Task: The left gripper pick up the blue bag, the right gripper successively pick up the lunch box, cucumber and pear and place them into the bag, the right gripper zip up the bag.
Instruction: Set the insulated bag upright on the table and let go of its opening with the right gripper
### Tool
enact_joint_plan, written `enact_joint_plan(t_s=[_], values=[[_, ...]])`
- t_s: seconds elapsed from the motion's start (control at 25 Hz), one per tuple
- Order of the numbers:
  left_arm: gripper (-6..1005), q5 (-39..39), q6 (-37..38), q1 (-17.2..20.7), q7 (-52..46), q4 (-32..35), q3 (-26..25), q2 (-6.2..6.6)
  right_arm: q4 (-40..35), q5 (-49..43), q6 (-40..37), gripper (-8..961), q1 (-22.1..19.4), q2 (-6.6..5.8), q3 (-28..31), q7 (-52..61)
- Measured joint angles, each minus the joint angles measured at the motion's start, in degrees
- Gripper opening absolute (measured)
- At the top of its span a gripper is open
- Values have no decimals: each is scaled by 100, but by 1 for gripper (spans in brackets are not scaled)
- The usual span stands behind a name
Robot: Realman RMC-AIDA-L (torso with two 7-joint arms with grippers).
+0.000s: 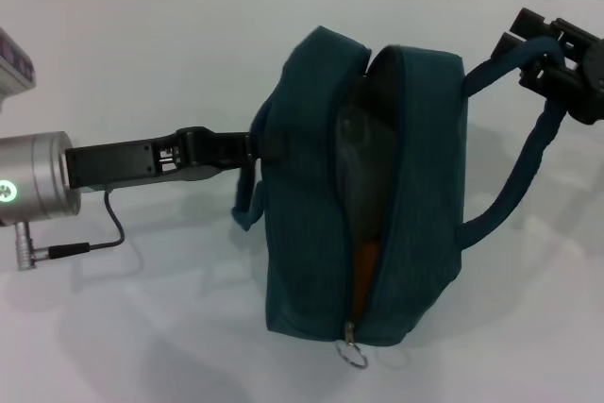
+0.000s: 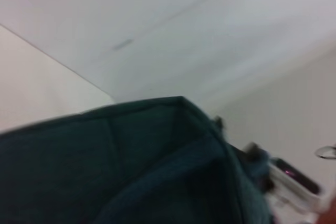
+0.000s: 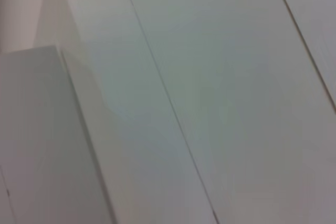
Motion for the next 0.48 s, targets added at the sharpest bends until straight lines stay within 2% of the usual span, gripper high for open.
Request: enact_joint_plan(t_s=[0.28, 0.48], values=[[61, 30, -246, -42, 362, -97, 22, 17, -159, 31, -1083, 621, -132, -23, 217, 17], [61, 128, -139, -87, 526, -101, 94, -36, -145, -1, -1344, 620, -182, 3, 557, -5]])
